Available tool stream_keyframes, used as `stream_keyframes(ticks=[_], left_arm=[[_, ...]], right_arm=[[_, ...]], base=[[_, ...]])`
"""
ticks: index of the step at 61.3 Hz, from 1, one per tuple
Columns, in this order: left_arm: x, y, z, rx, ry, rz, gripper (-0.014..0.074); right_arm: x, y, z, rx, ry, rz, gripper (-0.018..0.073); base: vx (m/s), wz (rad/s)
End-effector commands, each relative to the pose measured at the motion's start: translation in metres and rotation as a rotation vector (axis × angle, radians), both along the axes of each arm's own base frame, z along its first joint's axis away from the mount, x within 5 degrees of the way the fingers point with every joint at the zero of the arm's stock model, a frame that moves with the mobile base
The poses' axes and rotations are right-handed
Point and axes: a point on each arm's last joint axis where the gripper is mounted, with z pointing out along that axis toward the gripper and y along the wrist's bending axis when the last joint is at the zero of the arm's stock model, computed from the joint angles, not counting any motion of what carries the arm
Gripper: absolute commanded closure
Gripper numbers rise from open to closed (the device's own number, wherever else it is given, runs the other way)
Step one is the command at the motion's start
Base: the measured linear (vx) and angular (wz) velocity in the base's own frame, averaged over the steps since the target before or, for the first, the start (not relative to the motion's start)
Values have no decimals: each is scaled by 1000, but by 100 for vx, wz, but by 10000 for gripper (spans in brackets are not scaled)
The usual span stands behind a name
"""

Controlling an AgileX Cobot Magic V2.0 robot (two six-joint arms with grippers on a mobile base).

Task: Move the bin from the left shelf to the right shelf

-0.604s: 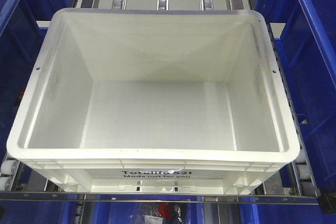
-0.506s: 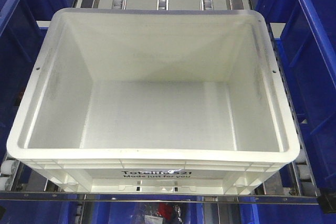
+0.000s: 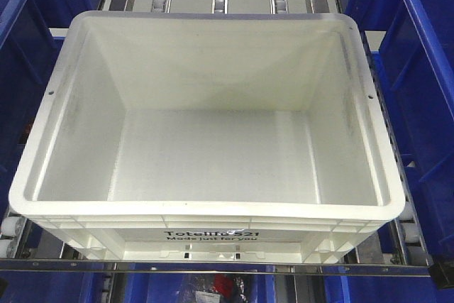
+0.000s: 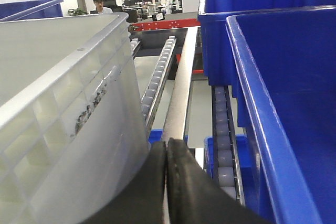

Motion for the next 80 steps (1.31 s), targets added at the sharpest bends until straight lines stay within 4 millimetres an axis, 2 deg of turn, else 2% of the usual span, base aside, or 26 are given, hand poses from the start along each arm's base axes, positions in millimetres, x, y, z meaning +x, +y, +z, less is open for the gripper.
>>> stream_keyframes(ticks=[1,24,30,39,49,53,59,69,75,80], left_arm=[[-2,0,15,-34,-101,-4,604],[-2,0,16,-36,-107,-4,605],[-2,0,17,-39,-122,-5,604],[-4,0,27,-68,-222,-8,604],[-9,1,44,-106,-406,-13,604],[-12,2,55,-113,-443,-14,604],[-20,3,83,-114,-445,-12,604],[-28,6,133,-78,-265,-4,604],[-18,4,164,-41,-90,3,604],[1,0,186,-14,56,5,604]], right_arm=[[0,0,1,-8,-71,-7,567],[0,0,1,-8,-72,-7,567],[-1,-1,6,-2,-121,-8,567],[-4,-1,23,31,-307,-10,567],[-14,-2,45,92,-535,-3,567],[-16,-3,54,121,-541,5,567],[-20,-3,78,122,-487,7,567],[-25,-3,120,54,-197,-2,567],[-18,-2,149,-19,-20,-4,567],[-2,0,169,-59,123,2,567]], base=[[0,0],[0,0],[0,0],[0,0],[0,0],[0,0],[0,0],[0,0],[0,0],[0,0]])
